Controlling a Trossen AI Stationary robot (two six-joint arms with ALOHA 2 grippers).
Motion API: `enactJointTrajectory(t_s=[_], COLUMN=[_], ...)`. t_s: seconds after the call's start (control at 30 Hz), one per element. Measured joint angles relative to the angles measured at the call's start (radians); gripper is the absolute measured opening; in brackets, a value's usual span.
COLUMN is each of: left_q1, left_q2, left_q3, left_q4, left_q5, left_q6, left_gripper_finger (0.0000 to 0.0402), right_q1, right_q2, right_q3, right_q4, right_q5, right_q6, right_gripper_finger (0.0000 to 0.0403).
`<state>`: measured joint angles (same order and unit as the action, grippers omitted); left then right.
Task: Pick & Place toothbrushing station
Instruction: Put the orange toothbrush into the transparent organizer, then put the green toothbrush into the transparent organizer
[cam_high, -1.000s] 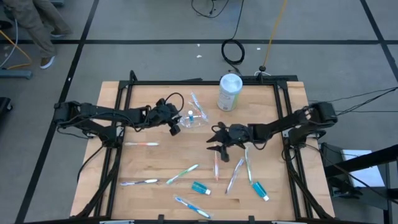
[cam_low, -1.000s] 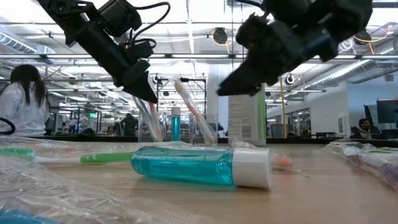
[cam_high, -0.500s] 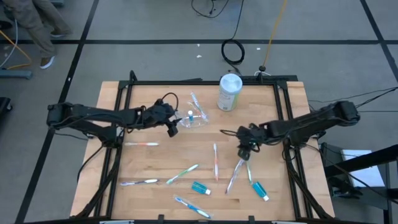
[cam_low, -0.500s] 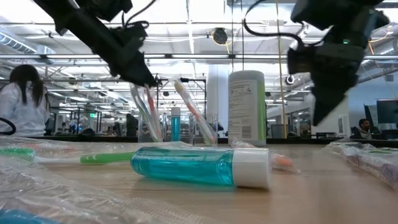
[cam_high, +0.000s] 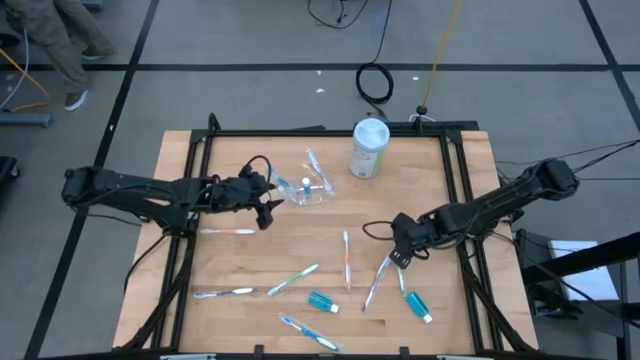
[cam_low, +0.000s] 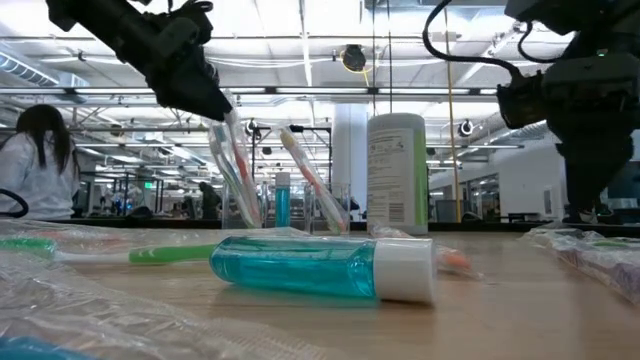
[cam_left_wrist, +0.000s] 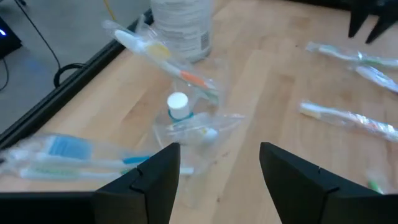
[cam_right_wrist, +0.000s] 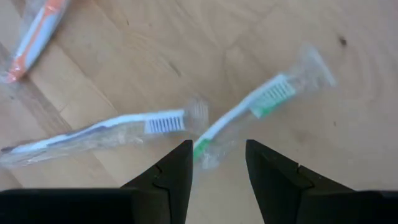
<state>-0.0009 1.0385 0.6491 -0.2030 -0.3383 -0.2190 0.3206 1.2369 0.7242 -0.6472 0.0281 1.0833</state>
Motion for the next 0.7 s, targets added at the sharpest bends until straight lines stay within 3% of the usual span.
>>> enactJointTrajectory(t_s=[0.17, 0.4, 0.53, 0.7], left_q1=[-0.027, -0.029, -0.029, -0.029], left_q2=[-0.001, -0.001, -0.001, 0.002], left_q3=[0.000, 0.000, 0.000, 0.000], left_q4=[-0.001, -0.022, -0.101, -0.219], left_q5=[0.001, 0.000, 0.001, 0.001], left_q6=[0.014, -0.001, -0.004, -0.005], left_gripper_finger=[0.0228, 0.0228, 0.0228, 0.0228], right_q1=[0.021, 0.022, 0.022, 0.022], right_q2=[0.027, 0.079, 0.080, 0.079], right_q3=[-0.001, -0.073, -0.149, -0.197], right_q4=[0.000, 0.137, 0.272, 0.286], right_q5=[0.080, 0.053, 0.050, 0.070], right_q6=[-0.005, 0.027, 0.058, 0.057], right_gripper_finger=[0.0141, 0.0141, 0.0141, 0.0126])
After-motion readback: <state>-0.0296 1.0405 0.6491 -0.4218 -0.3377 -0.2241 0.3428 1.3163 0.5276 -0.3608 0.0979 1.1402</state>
